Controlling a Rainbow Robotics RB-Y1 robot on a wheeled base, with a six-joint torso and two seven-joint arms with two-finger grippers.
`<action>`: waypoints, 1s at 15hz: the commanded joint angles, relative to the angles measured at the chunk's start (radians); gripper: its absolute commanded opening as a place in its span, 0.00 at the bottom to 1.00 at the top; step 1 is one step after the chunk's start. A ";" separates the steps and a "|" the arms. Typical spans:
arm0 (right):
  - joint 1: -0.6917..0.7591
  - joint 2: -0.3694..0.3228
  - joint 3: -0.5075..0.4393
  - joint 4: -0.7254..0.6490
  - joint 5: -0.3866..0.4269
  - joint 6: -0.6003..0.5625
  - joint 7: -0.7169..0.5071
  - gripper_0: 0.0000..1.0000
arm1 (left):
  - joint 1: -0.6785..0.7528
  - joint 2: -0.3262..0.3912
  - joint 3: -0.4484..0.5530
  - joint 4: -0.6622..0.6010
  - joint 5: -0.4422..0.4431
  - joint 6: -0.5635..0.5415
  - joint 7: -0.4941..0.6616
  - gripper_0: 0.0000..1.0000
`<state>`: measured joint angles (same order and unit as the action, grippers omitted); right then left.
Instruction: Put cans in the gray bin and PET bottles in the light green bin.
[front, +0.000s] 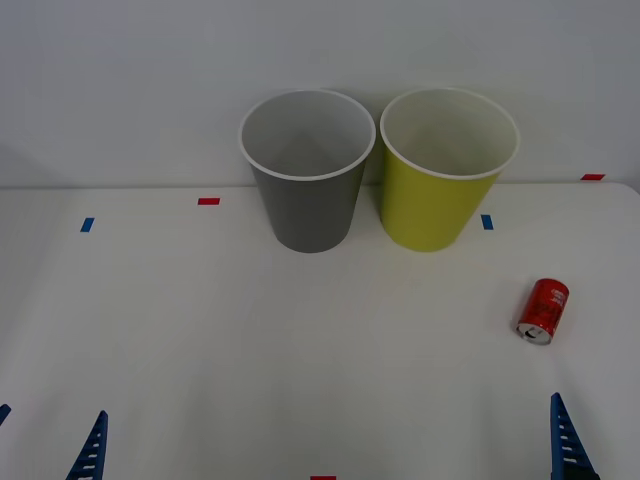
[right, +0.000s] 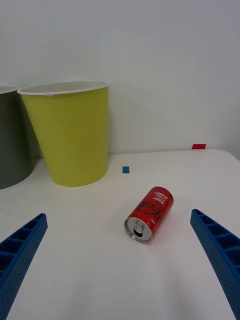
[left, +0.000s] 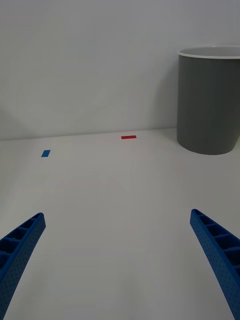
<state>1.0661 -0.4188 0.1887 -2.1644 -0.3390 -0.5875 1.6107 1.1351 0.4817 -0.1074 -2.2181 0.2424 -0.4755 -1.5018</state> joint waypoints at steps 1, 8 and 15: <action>0.000 0.000 0.000 0.000 0.000 0.000 0.000 1.00 | 0.000 0.000 0.000 0.000 0.000 0.000 0.000 1.00; 0.000 0.000 0.000 0.000 0.000 0.000 0.000 1.00 | 0.000 0.000 0.000 0.000 0.000 0.000 0.000 1.00; 0.000 0.000 0.000 0.000 0.000 0.000 0.000 1.00 | 0.000 0.000 0.000 0.000 0.000 0.000 0.000 1.00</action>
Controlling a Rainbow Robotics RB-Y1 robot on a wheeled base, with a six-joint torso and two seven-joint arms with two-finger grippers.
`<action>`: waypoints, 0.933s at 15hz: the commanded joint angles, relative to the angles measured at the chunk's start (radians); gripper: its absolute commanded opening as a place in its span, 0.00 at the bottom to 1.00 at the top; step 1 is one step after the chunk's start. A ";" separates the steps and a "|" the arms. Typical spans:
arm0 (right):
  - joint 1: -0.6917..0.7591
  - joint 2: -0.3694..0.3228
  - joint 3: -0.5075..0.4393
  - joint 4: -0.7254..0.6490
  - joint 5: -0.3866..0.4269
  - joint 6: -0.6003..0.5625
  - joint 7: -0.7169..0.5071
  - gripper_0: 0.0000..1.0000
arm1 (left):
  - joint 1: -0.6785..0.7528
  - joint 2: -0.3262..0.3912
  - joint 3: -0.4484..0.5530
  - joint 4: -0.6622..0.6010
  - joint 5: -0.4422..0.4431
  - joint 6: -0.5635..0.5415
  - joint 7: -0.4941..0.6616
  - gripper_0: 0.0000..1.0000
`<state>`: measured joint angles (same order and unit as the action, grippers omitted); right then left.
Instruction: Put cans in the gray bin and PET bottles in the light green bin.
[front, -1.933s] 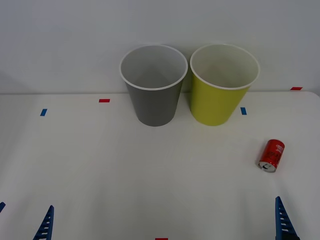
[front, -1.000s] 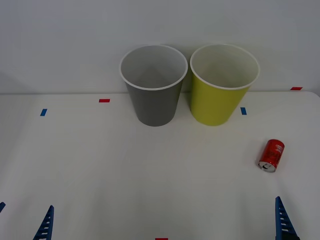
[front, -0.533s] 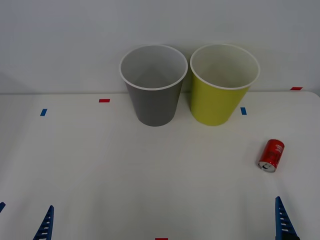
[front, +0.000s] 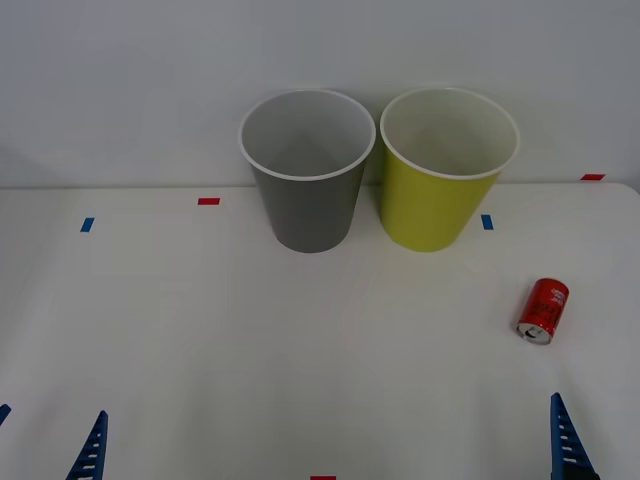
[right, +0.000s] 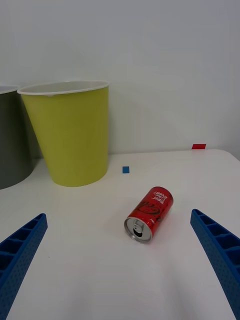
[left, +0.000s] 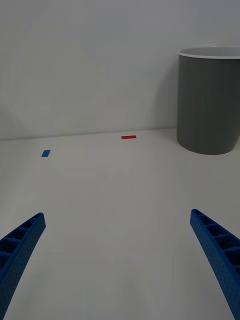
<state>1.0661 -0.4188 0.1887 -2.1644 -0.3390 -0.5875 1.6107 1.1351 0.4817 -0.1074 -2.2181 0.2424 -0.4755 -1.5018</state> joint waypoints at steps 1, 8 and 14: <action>0.000 0.000 0.000 0.000 0.000 0.000 0.000 1.00 | 0.000 0.000 0.000 0.000 0.000 0.000 0.000 1.00; 0.000 0.000 0.000 0.000 0.000 0.000 0.000 1.00 | 0.000 0.000 0.000 0.000 0.000 0.000 0.000 1.00; 0.000 0.000 0.000 0.000 0.000 0.000 0.000 1.00 | 0.000 0.000 0.000 0.000 0.000 0.000 0.000 1.00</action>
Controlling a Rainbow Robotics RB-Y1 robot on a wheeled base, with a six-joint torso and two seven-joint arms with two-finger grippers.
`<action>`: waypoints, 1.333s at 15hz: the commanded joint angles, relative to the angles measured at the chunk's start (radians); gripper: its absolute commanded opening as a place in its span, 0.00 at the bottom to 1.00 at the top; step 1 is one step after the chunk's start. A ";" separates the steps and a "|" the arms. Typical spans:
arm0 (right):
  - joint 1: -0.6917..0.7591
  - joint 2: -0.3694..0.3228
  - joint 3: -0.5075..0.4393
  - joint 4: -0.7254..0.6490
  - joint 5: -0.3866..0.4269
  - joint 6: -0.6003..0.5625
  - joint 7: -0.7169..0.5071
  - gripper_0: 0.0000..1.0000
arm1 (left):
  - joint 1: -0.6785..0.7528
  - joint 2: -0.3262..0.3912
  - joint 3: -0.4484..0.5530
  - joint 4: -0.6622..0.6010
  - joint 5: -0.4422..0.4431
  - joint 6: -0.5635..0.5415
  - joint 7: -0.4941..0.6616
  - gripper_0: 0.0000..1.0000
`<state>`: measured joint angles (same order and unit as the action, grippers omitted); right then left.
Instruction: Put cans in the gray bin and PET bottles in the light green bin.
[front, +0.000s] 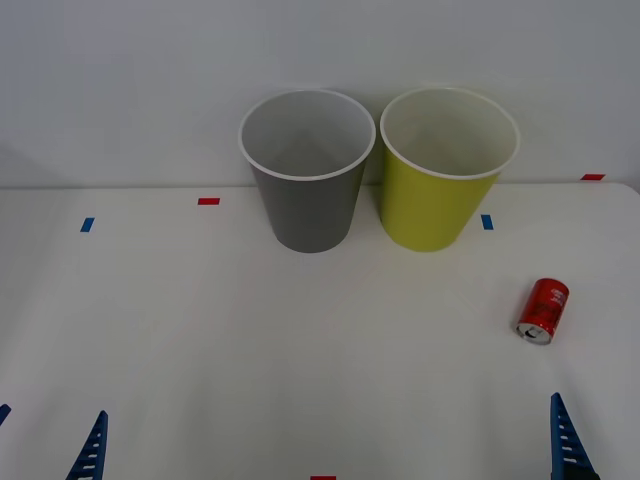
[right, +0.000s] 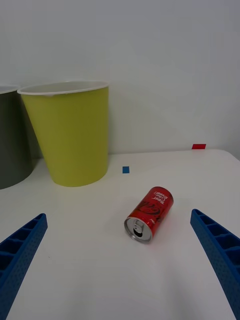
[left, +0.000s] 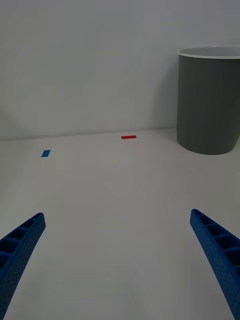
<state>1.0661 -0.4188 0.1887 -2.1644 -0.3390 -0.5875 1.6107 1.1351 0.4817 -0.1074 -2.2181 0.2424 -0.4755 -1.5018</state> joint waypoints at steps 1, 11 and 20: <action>0.000 0.000 0.000 0.000 0.000 0.000 0.000 1.00 | 0.000 0.000 0.000 0.000 0.000 0.000 0.000 1.00; -0.021 0.015 0.017 0.055 0.015 0.003 0.002 1.00 | 0.000 0.000 0.000 0.000 0.000 0.000 0.000 1.00; -0.057 0.106 -0.094 -0.095 0.008 0.267 -0.005 1.00 | 0.000 0.000 0.000 0.000 0.000 0.000 0.000 1.00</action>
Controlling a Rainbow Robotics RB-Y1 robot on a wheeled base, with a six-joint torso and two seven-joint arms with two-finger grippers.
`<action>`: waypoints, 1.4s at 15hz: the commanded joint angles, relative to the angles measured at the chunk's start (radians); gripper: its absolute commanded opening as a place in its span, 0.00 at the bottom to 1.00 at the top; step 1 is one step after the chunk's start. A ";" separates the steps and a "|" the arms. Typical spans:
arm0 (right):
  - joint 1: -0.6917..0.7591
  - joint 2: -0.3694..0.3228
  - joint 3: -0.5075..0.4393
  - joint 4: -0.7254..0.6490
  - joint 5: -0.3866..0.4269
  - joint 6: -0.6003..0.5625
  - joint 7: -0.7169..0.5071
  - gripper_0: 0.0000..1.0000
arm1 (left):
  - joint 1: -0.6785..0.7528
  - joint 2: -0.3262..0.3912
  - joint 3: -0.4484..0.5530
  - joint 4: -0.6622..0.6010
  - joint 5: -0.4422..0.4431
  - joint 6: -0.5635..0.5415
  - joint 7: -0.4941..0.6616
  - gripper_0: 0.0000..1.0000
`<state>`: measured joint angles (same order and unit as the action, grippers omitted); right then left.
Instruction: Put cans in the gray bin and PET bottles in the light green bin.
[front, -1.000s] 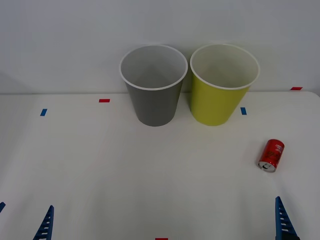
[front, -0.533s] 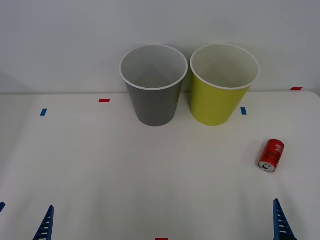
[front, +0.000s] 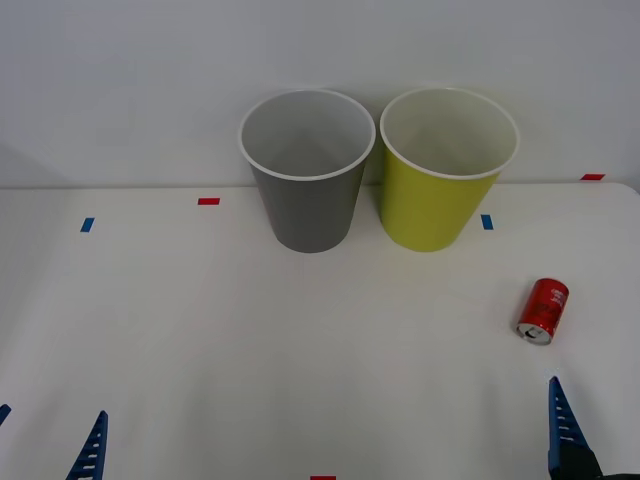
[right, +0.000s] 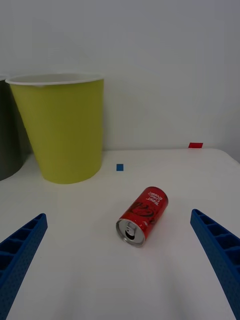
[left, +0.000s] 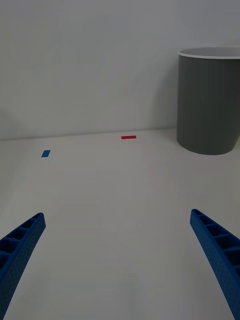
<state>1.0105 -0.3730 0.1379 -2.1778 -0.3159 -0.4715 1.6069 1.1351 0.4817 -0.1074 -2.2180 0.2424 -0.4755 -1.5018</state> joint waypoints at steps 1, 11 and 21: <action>0.000 0.085 -0.067 -0.119 -0.018 0.228 -0.001 1.00 | 0.000 0.000 0.000 0.000 0.000 0.000 0.000 1.00; -0.153 0.082 -0.250 -0.412 -0.029 0.976 -0.271 1.00 | 0.000 0.000 0.000 0.000 0.000 0.000 0.000 1.00; -0.512 -0.118 -0.190 -0.440 0.198 1.605 -0.733 0.92 | 0.000 0.000 0.000 0.000 0.000 0.000 0.000 1.00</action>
<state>0.5497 -0.4756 -0.0549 -2.6173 -0.0929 1.0702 0.9115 1.1351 0.4817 -0.1074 -2.2181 0.2424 -0.4755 -1.5018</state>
